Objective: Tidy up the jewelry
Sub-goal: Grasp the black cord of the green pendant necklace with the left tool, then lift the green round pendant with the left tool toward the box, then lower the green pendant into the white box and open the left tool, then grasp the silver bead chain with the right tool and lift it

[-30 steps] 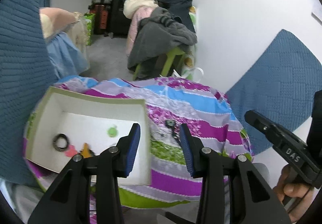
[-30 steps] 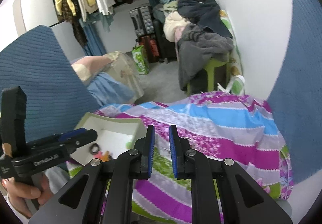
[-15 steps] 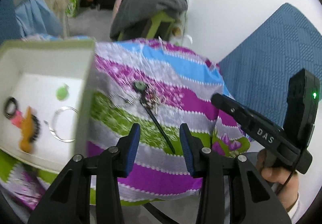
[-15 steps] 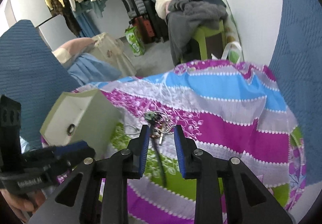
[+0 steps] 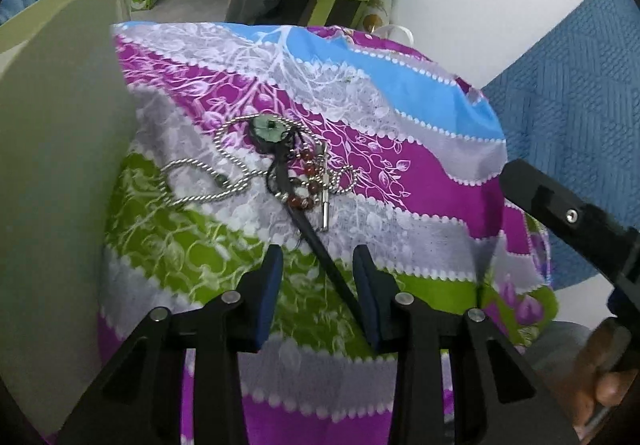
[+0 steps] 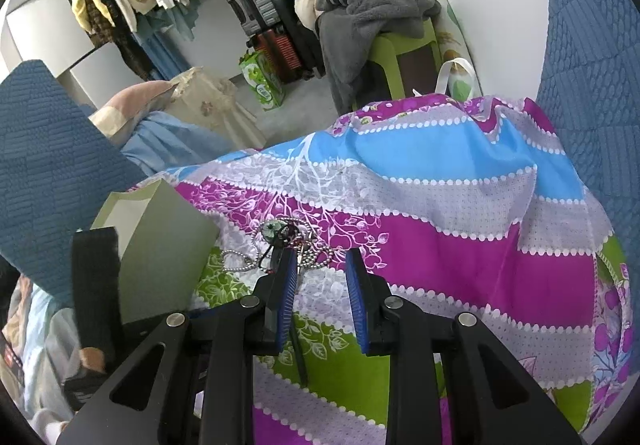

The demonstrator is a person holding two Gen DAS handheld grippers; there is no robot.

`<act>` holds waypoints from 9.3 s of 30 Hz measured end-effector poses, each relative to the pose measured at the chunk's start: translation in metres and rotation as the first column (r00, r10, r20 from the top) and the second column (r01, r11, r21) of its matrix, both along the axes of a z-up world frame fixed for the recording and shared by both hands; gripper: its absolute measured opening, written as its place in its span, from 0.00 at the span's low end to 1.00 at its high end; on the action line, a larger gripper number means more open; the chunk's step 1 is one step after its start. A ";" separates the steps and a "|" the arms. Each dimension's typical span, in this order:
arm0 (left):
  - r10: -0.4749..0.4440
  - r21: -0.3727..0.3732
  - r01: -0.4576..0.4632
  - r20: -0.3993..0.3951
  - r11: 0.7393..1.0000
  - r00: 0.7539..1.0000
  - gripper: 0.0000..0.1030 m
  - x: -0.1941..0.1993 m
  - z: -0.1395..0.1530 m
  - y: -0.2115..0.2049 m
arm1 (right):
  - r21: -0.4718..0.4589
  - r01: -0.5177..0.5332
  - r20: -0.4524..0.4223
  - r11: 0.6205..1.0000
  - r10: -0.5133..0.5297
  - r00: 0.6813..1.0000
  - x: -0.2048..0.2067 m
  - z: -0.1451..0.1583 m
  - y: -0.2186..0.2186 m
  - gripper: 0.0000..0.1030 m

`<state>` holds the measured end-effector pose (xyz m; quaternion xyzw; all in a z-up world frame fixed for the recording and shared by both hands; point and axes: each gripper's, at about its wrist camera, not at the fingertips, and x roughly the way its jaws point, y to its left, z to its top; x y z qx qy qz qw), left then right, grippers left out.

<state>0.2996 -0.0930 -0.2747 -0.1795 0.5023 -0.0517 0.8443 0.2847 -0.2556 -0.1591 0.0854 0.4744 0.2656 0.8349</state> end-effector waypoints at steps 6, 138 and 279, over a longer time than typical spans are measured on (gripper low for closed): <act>-0.012 0.101 0.010 0.023 0.995 1.000 0.29 0.009 -0.003 -0.010 | 0.001 -0.007 -0.012 1.000 0.007 1.000 0.004 -0.005 0.003 0.22; -0.118 0.108 0.114 0.039 0.988 0.992 0.07 -0.030 0.023 0.017 | -0.324 -0.188 -0.071 0.927 0.174 0.982 0.002 -0.071 0.067 0.02; -0.090 -0.008 0.092 0.142 0.996 0.986 0.50 -0.044 0.100 0.041 | -0.102 -0.063 0.033 0.993 0.066 0.997 -0.047 0.007 0.018 0.26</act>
